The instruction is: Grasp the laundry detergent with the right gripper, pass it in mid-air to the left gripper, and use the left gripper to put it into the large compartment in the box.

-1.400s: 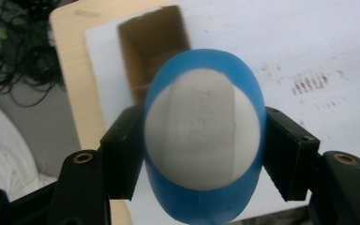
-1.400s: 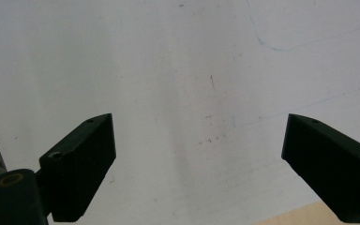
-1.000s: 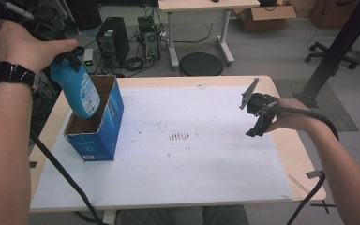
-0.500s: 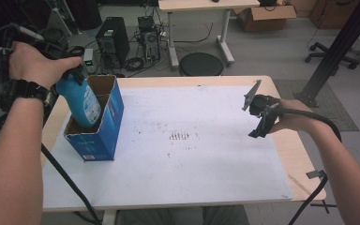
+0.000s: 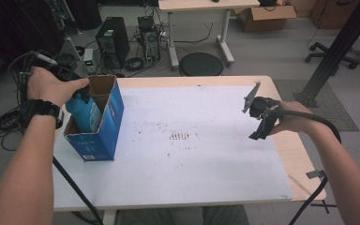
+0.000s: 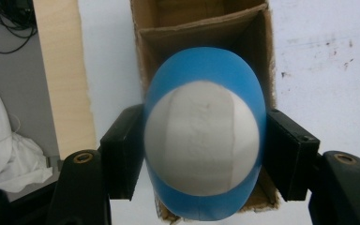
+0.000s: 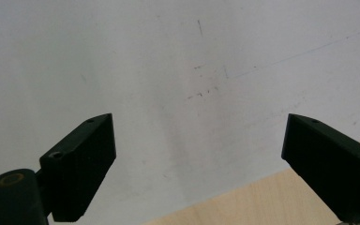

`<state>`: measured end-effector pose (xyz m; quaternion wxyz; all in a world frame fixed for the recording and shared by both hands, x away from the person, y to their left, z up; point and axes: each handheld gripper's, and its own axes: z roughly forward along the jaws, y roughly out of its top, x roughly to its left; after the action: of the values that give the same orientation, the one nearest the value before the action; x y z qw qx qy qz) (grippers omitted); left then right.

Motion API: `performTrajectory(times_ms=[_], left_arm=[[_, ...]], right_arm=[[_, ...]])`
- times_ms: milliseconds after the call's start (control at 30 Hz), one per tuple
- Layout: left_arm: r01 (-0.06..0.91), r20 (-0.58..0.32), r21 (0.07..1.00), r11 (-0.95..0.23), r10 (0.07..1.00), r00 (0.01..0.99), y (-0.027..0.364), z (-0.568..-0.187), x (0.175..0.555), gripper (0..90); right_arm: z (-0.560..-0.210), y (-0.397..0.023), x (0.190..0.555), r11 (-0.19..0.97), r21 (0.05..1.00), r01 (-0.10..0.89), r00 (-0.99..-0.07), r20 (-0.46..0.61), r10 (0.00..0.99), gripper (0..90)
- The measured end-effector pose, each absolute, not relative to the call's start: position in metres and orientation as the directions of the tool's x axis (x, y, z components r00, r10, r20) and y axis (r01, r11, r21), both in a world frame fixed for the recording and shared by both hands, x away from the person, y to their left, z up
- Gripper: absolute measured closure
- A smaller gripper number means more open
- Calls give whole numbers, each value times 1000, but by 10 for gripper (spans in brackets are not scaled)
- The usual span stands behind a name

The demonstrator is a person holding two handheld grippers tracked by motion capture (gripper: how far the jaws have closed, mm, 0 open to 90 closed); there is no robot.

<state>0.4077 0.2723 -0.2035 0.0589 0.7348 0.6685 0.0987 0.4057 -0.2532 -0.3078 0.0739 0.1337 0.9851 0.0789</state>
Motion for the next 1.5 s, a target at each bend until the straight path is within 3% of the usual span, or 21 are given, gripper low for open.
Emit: performTrajectory(times_ms=[533,1500], left_arm=[[981,71,164,-105,993,95,267,-245,412,382],[984,77,151,-96,993,85,268,-266,413,379]], right_arm=[[-310,-257,405,950,182,255,-954,-115,279,98],[-316,-254,404,950,184,251,-956,-108,274,104]])
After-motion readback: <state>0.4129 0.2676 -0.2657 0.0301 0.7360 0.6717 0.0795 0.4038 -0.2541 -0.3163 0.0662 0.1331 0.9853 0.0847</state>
